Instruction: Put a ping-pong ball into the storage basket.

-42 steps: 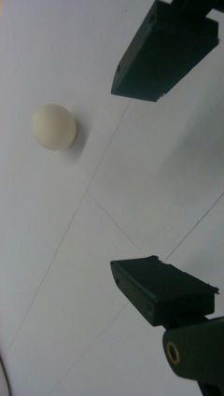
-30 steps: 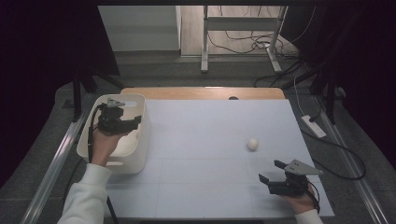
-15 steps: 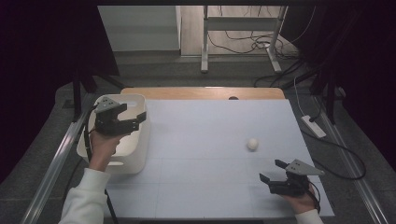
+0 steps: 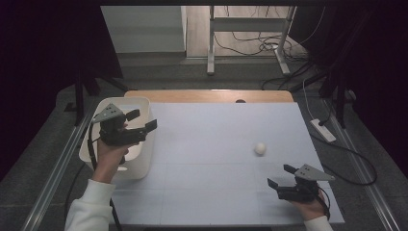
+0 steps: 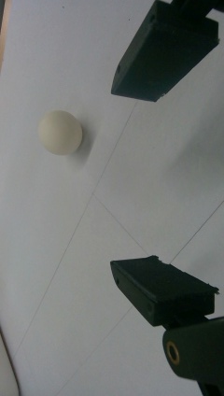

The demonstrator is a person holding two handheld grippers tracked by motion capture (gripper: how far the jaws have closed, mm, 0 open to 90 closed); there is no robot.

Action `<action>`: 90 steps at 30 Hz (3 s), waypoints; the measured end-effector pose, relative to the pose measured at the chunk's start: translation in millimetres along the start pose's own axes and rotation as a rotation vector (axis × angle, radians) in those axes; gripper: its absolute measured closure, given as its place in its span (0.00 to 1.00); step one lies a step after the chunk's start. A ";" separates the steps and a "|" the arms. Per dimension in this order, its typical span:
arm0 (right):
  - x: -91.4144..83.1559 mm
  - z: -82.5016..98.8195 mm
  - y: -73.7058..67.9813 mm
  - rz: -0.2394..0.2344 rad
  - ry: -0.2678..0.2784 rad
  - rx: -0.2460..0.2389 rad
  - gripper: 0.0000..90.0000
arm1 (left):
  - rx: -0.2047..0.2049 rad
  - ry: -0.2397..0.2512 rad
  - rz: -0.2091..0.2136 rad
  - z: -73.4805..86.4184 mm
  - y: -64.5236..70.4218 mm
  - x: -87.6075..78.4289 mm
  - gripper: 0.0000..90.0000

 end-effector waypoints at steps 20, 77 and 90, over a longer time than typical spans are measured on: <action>-0.1 0.3 0.5 0.002 -0.001 -0.005 0.16 | 0.063 -0.008 0.108 5.1 44.2 12.5 0.19; 1.0 -1.2 0.6 0.000 0.003 -0.007 0.16 | 0.163 -0.162 0.240 36.3 121.4 103.0 0.16; 0.2 -0.7 0.2 0.001 0.001 -0.006 0.16 | 0.167 -0.180 0.250 42.6 124.1 121.5 0.17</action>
Point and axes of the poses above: each handheld gripper's, and its own axes: x roughly forward along the jaws, z roughly out of its underside, y roughly to its right, the point moved 10 cm from there along x, roughly forward along the jaws, and after that the axes turned 8 degrees about -y, right-handed, at the moved point
